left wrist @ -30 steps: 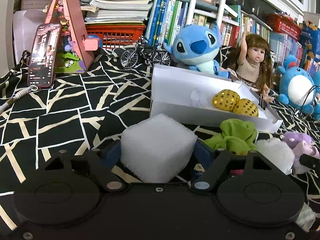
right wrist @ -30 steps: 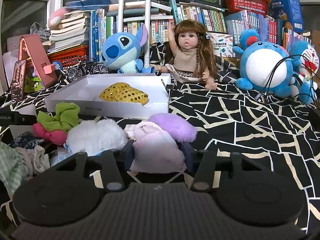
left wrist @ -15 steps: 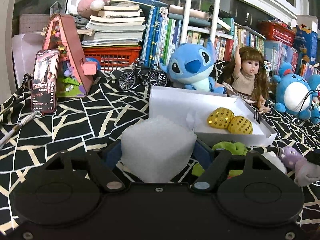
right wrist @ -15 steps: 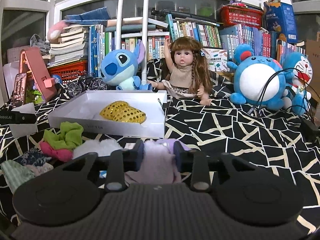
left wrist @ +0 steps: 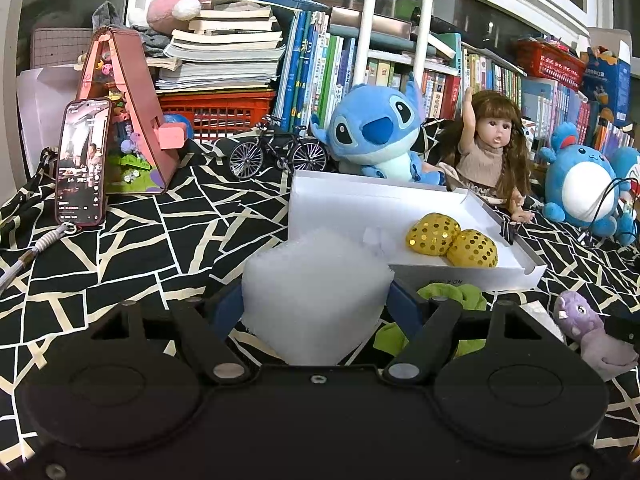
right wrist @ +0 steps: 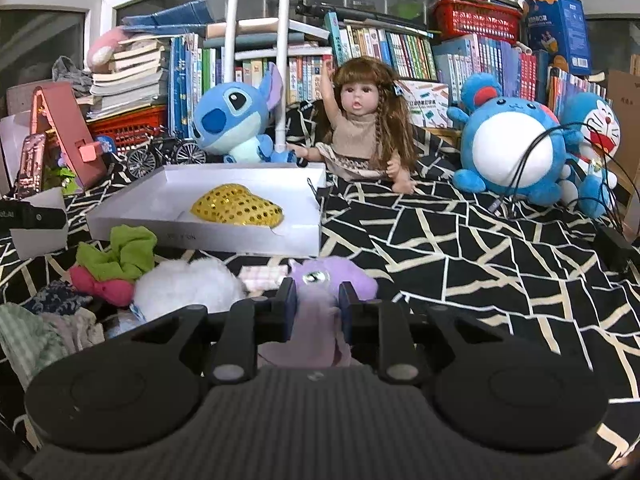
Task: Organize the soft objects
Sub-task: 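Close the left tool on the white foam cube while the right tool grasps the pink plush, then drop the foam cube into the box with the left tool while the right tool carries the plush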
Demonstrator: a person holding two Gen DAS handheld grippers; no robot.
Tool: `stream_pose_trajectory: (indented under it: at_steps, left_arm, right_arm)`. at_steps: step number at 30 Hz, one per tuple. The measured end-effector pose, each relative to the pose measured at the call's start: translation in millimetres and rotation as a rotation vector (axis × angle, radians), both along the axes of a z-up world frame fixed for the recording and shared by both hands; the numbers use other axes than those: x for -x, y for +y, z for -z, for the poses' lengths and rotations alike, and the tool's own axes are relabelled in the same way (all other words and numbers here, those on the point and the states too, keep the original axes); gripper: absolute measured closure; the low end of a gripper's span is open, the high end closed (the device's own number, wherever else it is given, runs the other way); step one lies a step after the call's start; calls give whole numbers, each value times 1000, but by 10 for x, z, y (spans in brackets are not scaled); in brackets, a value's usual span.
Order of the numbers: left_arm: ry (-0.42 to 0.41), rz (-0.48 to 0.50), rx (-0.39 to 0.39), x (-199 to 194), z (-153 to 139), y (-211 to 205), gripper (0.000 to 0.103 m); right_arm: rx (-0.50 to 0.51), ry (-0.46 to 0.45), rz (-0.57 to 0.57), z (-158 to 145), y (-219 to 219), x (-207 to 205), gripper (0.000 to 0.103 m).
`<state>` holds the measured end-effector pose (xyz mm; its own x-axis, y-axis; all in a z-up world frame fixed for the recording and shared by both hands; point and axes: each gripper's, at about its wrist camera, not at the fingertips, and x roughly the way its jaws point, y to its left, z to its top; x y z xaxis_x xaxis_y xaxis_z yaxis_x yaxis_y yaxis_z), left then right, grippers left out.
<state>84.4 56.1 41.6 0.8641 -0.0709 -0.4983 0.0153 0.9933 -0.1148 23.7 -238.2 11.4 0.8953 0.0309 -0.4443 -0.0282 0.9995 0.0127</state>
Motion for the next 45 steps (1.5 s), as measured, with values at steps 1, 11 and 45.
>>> stream_pose_trajectory:
  at_steps: [1, 11, 45]
  left_arm:
    - [0, -1, 0, 4, 7, 3, 28]
    - [16, 8, 0, -12, 35, -9, 28]
    - [74, 33, 62, -1124, -317, -87, 29]
  right_arm:
    - [0, 8, 2, 14, -7, -3, 73]
    - [-16, 59, -7, 123, -26, -17, 53]
    - [-314, 0, -41, -491, -116, -1360, 73]
